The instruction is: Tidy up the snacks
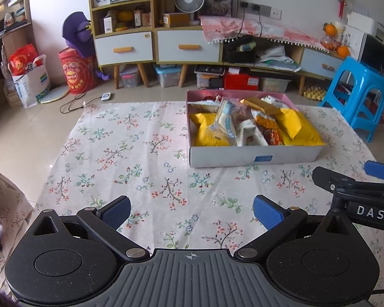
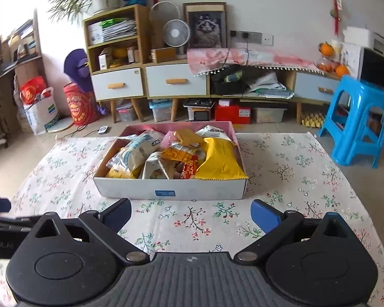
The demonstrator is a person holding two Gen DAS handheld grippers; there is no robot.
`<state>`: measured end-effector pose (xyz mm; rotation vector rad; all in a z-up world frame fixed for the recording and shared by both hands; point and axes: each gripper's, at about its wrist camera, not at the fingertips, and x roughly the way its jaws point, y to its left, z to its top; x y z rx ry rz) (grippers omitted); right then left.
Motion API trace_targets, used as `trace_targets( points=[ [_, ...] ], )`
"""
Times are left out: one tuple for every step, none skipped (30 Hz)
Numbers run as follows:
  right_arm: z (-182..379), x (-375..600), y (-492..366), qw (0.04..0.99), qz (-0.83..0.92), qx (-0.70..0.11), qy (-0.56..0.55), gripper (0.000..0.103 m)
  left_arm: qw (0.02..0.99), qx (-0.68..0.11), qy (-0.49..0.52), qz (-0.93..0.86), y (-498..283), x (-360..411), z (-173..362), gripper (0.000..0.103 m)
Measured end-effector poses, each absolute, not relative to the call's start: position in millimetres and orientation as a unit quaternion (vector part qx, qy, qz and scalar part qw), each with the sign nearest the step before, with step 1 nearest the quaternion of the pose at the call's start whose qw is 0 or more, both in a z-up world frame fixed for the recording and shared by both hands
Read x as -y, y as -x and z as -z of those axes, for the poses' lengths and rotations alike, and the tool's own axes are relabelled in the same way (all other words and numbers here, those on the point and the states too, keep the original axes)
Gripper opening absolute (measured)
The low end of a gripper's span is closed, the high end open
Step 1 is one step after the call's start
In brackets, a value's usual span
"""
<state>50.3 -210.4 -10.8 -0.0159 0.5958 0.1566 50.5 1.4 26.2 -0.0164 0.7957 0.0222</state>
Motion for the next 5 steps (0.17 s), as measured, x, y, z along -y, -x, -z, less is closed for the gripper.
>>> trace_targets(
  points=[
    [10.9,209.7,-49.7,0.953,-0.079,-0.293,0.012,0.092,0.920,-0.391,0.008,-0.010,-50.3,-1.4,-24.2,0.102],
    [11.3,209.0,-48.5,0.953,-0.080,-0.292,0.017,0.092,0.919,-0.394,0.009,-0.010,-49.6,-2.0,-22.7,0.102],
    [11.2,209.1,-47.2,0.953,-0.080,-0.291,0.021,0.092,0.918,-0.397,0.011,-0.008,-49.2,-2.1,-21.2,0.102],
    [11.1,208.6,-46.1,0.954,-0.080,-0.289,0.026,0.092,0.916,-0.400,0.012,-0.006,-48.8,-2.0,-19.9,0.102],
    [11.0,208.3,-44.9,0.954,-0.081,-0.288,0.030,0.092,0.915,-0.402,0.011,-0.005,-48.1,-2.2,-19.0,0.102]
  ],
)
